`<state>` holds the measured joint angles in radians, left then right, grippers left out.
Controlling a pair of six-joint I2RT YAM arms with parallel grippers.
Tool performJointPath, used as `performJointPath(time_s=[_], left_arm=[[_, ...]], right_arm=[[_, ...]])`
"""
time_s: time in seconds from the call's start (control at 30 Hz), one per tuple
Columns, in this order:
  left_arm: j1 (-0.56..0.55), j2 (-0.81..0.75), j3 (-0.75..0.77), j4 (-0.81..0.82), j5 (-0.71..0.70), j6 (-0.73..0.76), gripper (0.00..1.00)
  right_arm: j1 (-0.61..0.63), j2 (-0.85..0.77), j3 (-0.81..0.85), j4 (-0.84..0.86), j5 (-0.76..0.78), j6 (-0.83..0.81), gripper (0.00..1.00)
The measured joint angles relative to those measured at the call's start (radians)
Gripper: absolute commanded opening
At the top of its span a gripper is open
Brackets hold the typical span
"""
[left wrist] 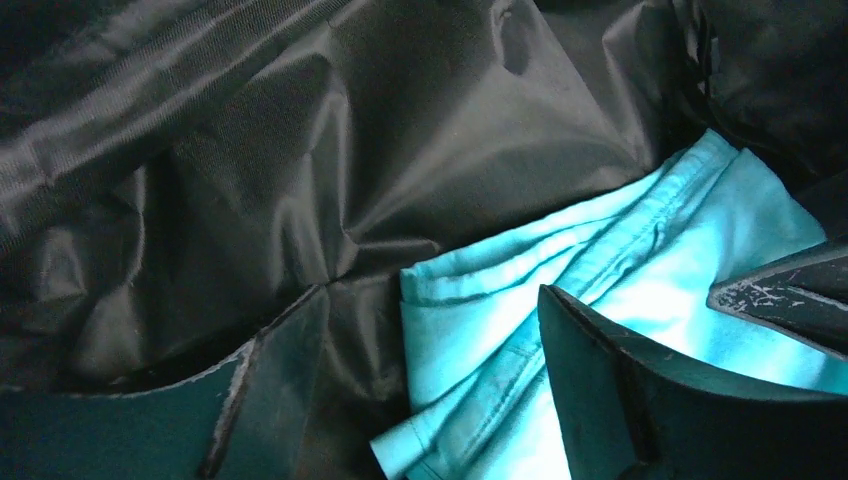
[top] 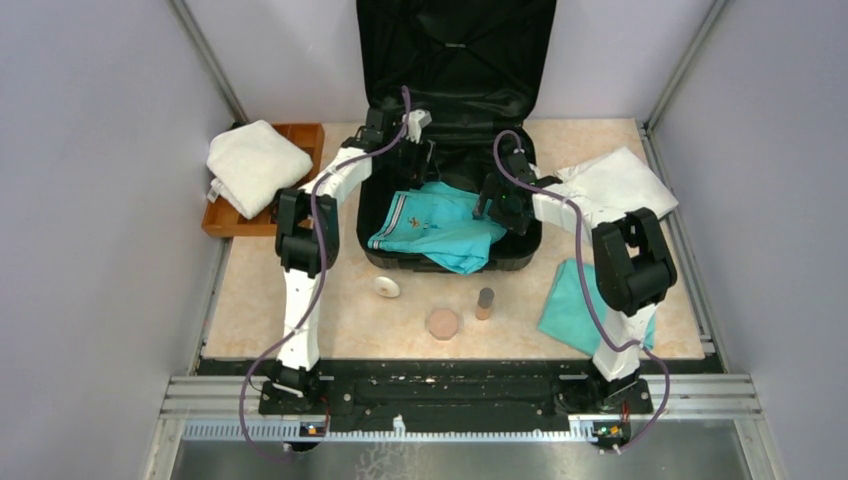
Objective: Pack the luggage
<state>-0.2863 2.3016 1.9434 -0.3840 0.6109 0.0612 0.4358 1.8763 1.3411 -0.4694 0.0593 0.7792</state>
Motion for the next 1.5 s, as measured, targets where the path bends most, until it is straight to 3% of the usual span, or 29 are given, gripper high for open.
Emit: performJointPath(time_s=[0.13, 0.33, 0.43, 0.57, 0.63, 0.77, 1.3, 1.43, 1.5], left_arm=[[-0.002, 0.040, 0.041, -0.022, 0.023, 0.006, 0.63], [-0.006, 0.048, 0.043, -0.052, 0.060, 0.024, 0.61], [-0.010, 0.048, 0.036, -0.054, 0.062, 0.035, 0.50], [-0.014, 0.048, 0.028, -0.043, 0.050, 0.029, 0.25], [-0.014, 0.048, 0.024, -0.031, 0.050, 0.014, 0.16], [-0.014, 0.045, 0.010, 0.000, 0.042, -0.010, 0.06], [-0.017, -0.220, -0.182, 0.200, -0.254, -0.018, 0.00], [-0.015, -0.215, -0.183, 0.231, -0.344, -0.018, 0.04], [-0.014, -0.201, -0.183, 0.244, -0.383, -0.014, 0.06]], right_arm=[[0.000, -0.008, -0.046, 0.076, -0.013, 0.010, 0.66], [-0.018, -0.009, -0.052, 0.111, -0.028, 0.007, 0.63], [-0.029, -0.009, -0.057, 0.130, -0.041, 0.006, 0.54], [-0.036, -0.009, -0.058, 0.149, -0.055, -0.004, 0.29], [-0.038, -0.009, -0.058, 0.165, -0.059, -0.016, 0.26], [-0.039, -0.010, -0.058, 0.195, -0.065, -0.045, 0.24], [-0.079, -0.047, -0.007, 0.376, -0.165, -0.201, 0.25], [-0.097, 0.009, 0.078, 0.388, -0.176, -0.232, 0.37], [-0.107, 0.054, 0.119, 0.382, -0.170, -0.245, 0.49]])
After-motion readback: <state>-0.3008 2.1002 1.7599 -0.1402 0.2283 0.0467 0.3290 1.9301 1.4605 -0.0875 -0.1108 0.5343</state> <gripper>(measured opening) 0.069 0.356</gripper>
